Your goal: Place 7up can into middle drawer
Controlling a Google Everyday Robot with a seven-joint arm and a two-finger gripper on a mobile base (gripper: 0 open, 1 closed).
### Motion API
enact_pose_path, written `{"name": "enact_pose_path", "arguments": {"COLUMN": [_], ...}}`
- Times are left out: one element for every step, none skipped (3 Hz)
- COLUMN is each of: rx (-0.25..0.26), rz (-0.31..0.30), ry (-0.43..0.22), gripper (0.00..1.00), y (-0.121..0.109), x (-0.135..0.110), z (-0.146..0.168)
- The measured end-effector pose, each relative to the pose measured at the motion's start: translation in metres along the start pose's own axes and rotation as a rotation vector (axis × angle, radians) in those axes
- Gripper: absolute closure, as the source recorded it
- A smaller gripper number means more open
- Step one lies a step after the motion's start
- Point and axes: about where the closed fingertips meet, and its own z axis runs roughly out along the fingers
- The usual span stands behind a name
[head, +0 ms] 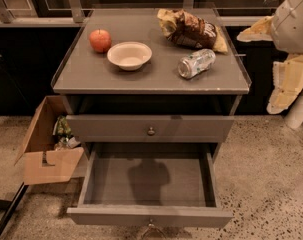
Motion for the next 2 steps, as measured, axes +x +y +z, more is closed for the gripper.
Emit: {"name": "enact_pose_path", "arguments": {"rx": [0.000, -0.005], "rz": [-0.088, -0.119], "ry": [-0.034, -0.048], "gripper": [0.00, 0.00], "y": [-0.025, -0.059], "x": [0.011, 0.023], "z": [0.017, 0.045]}}
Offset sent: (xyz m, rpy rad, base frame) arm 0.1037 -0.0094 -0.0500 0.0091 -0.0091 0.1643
